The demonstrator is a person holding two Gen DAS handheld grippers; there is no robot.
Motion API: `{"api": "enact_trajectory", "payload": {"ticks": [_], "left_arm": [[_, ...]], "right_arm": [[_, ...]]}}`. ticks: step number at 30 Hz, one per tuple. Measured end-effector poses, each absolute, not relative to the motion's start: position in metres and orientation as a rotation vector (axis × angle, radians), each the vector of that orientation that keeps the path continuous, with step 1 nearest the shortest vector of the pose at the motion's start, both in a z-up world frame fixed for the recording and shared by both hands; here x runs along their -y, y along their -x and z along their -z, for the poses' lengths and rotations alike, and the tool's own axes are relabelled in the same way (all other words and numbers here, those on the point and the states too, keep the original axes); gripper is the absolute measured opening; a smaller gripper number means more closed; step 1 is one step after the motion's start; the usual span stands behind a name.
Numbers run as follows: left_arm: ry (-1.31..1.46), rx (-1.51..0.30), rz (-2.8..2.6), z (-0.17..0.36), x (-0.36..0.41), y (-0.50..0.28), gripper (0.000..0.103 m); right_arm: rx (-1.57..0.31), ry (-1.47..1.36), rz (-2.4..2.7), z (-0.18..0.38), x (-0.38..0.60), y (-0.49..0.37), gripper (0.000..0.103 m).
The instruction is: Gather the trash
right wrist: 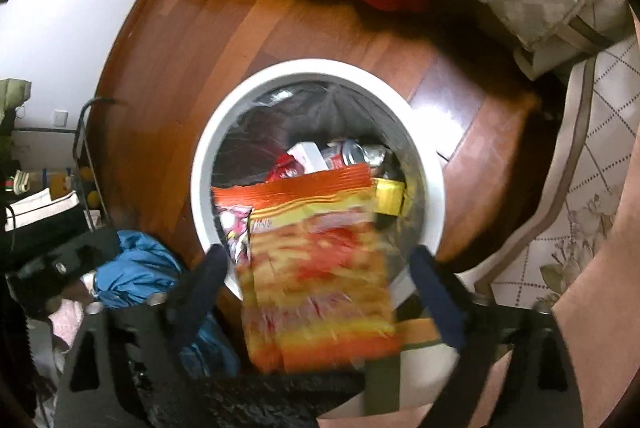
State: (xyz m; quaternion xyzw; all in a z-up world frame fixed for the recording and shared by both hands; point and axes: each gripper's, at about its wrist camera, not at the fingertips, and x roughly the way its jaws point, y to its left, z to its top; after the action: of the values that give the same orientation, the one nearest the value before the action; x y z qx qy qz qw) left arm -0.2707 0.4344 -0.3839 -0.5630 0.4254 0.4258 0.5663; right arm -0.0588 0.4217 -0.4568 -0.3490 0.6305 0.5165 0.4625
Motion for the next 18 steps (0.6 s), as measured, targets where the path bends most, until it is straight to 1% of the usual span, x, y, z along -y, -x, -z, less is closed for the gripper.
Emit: {"api": "enact_trajectory", "payload": {"ticks": [1, 3, 6, 10, 18], "left_arm": [[1.310, -1.000, -1.012, 0.381, -0.433, 0.273, 0.101], [1.253, -1.000, -1.055, 0.371, -0.427, 0.275, 0.101], [1.134, -1.005, -1.143, 0.351, -0.414, 0.277, 0.101], [1.045, -1.013, -1.190, 0.329, -0.396, 0.277, 0.101], [0.941, -0.995, -1.193, 0.281, -0.353, 0.266, 0.101]], "right_arm": [[-1.543, 0.855, -1.266, 0.454, -0.422, 0.059, 0.103], [-1.521, 0.856, -1.254, 0.447, -0.420, 0.057, 0.103], [-1.454, 0.881, -1.232, 0.430, -0.410, 0.056, 0.103], [-1.358, 0.921, -1.204, 0.403, -0.390, 0.053, 0.103], [-1.303, 0.884, -1.229, 0.345, -0.338, 0.044, 0.103]]}}
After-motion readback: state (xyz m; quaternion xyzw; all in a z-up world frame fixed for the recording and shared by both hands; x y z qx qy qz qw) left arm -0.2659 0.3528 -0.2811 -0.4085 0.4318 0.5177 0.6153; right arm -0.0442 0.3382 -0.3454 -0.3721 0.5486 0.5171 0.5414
